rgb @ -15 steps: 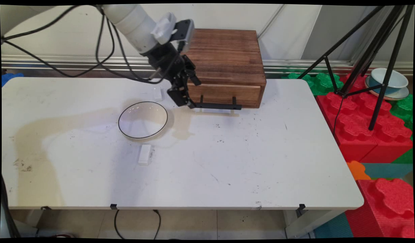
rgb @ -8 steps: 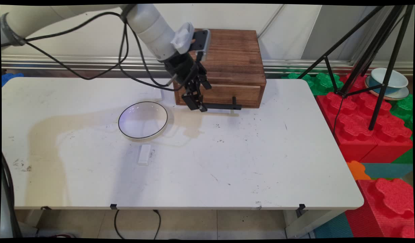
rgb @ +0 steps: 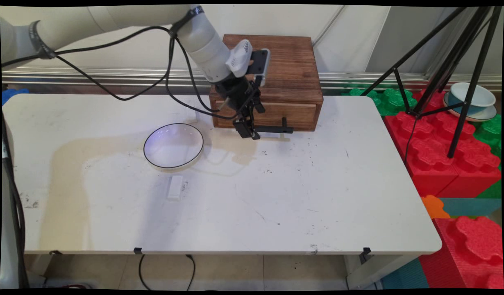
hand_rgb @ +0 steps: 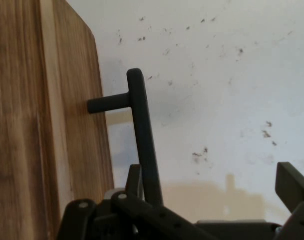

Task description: Open the drawer

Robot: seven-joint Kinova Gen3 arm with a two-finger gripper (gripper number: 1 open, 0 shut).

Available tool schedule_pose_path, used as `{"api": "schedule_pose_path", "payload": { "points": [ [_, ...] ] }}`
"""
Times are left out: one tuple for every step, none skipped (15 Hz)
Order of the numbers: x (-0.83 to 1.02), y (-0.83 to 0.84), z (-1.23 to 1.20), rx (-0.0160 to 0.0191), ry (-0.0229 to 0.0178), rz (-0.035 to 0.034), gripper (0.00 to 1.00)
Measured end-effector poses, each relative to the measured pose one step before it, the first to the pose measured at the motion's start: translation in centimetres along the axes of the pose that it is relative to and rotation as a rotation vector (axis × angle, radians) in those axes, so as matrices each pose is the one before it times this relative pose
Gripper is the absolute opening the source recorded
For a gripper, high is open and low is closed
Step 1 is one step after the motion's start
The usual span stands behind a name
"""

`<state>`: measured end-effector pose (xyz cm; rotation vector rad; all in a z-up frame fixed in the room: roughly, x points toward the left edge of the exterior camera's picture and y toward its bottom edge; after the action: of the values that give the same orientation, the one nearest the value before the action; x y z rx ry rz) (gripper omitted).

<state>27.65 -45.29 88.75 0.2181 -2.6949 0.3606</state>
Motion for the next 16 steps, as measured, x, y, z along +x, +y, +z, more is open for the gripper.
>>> {"api": "schedule_pose_path", "payload": {
  "points": [
    [0.037, -0.071, 0.32, 0.00113, -0.00469, 0.00276, 1.0],
    [0.005, -0.091, 0.372, 0.00247, -0.00626, 0.00339, 1.0],
    [0.005, -0.081, 0.375, 0.00178, -0.00636, 0.00289, 1.0],
    [-0.005, -0.118, 0.555, 0.00322, -0.00845, 0.00372, 1.0],
    [0.021, -0.063, 0.269, 0.00114, -0.00402, 0.00202, 1.0],
    [-0.002, -0.08, 0.401, 0.00175, -0.00555, 0.00179, 1.0],
    [-0.002, -0.062, 0.318, 0.00141, -0.00482, 0.00136, 1.0],
    [0.003, -0.098, 0.436, 0.00261, -0.00593, 0.00184, 1.0],
    [-0.018, -0.049, 0.363, 0.00048, -0.00551, 0.00158, 1.0],
    [-0.01, -0.027, 0.238, -0.00002, -0.0032, 0.00079, 1.0],
    [-0.023, -0.029, 0.352, 0.00037, -0.00521, 0.00064, 1.0],
    [-0.056, -0.025, 0.371, 0.00088, -0.00566, -0.00041, 1.0],
    [-0.067, -0.018, 0.358, 0.00161, -0.0055, -0.00194, 1.0],
    [-0.057, 0.0, 0.303, 0.00136, -0.00452, -0.00182, 1.0],
    [-0.033, -0.001, 0.189, 0.00079, -0.00269, -0.0011, 1.0],
    [-0.031, -0.013, 0.272, 0.00203, -0.0032, -0.0015, 1.0]
  ]
}}
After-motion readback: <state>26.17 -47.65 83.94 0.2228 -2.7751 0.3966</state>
